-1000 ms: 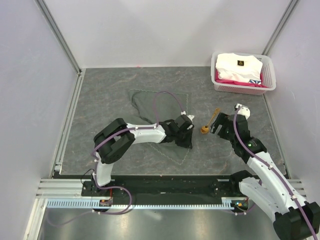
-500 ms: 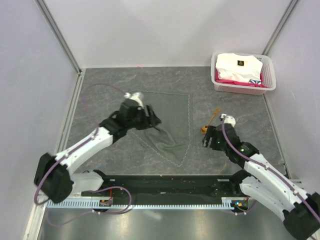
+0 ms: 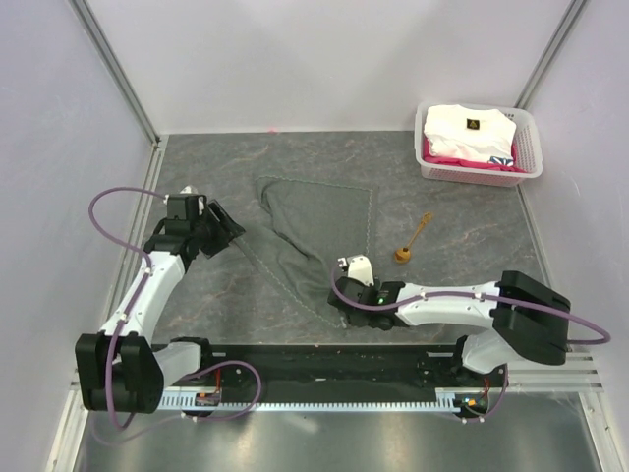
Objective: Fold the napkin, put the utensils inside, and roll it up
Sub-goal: Flatten the napkin out
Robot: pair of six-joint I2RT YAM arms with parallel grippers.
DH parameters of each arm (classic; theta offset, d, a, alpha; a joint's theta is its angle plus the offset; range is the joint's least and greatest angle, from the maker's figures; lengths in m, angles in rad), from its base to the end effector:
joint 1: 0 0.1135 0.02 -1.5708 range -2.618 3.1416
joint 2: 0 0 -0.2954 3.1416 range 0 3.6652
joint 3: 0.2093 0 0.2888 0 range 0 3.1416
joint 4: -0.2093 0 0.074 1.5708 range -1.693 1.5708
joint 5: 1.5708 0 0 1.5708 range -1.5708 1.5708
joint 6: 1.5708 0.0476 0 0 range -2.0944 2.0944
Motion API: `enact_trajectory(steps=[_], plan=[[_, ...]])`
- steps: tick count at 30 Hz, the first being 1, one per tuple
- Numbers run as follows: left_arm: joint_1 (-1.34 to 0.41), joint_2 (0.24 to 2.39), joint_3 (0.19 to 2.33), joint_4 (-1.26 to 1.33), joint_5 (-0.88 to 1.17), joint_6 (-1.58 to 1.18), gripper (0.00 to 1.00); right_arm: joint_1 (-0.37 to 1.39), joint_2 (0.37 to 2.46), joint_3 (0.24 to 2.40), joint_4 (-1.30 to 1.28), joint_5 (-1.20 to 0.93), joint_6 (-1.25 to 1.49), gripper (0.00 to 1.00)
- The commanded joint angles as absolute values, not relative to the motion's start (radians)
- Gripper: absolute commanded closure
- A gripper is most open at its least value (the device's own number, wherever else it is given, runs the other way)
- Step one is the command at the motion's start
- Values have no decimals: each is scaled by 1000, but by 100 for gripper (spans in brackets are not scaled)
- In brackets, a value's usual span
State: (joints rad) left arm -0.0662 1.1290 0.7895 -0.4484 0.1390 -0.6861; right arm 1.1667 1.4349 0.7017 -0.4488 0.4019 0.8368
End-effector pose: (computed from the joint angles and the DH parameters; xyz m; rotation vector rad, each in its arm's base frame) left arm 0.2645 -0.0241 0.2572 -0.6695 2.3176 -0.5217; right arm 0.1251 0.2453 0.1527 -0.3234 2.5768 0.1456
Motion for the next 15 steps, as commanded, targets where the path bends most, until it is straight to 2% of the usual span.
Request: enact_trajectory(steps=[1, 6, 12, 15], plan=[[-19, 1158, 795, -462, 212, -611, 34, 1181, 1508, 762, -434, 399, 906, 31], [-2, 1147, 793, -463, 229, -601, 34, 1174, 1558, 753, -445, 411, 943, 35], [46, 1112, 779, -483, 239, -578, 34, 1057, 1597, 769, -483, 436, 891, 37], [60, 1103, 775, -485, 253, -578, 34, 942, 1588, 769, -483, 442, 833, 37]])
